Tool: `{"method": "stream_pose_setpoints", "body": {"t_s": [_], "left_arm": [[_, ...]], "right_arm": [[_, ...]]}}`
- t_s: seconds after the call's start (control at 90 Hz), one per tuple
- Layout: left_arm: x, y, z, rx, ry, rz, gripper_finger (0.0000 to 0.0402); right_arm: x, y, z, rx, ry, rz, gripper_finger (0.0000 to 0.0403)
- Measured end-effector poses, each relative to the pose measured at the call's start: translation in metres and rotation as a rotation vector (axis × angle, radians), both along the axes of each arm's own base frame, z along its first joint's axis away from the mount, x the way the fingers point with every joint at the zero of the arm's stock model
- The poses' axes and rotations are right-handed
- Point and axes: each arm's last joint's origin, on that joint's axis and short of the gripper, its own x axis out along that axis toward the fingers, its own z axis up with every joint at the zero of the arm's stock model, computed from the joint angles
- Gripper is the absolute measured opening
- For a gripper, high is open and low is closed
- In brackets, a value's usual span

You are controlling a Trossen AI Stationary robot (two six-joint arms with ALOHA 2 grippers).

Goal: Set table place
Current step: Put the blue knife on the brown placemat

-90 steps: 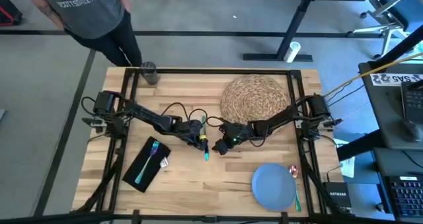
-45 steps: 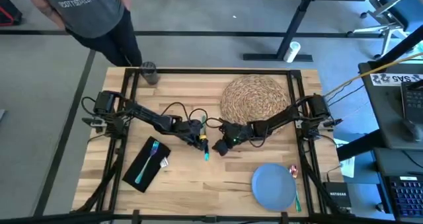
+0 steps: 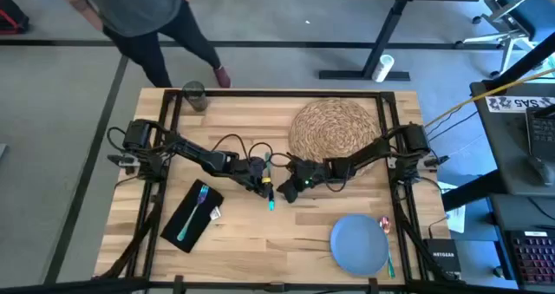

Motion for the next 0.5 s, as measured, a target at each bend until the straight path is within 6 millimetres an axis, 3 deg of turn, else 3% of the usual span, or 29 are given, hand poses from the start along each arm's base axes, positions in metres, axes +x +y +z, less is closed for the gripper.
{"method": "stream_pose_setpoints", "body": {"t_s": [0.5], "left_arm": [[0.000,0.000,0.000,-0.007,-0.001,0.000,0.0000]], "right_arm": [[0.002,-0.018,-0.002,0.264,0.047,-0.015,0.0083]]}}
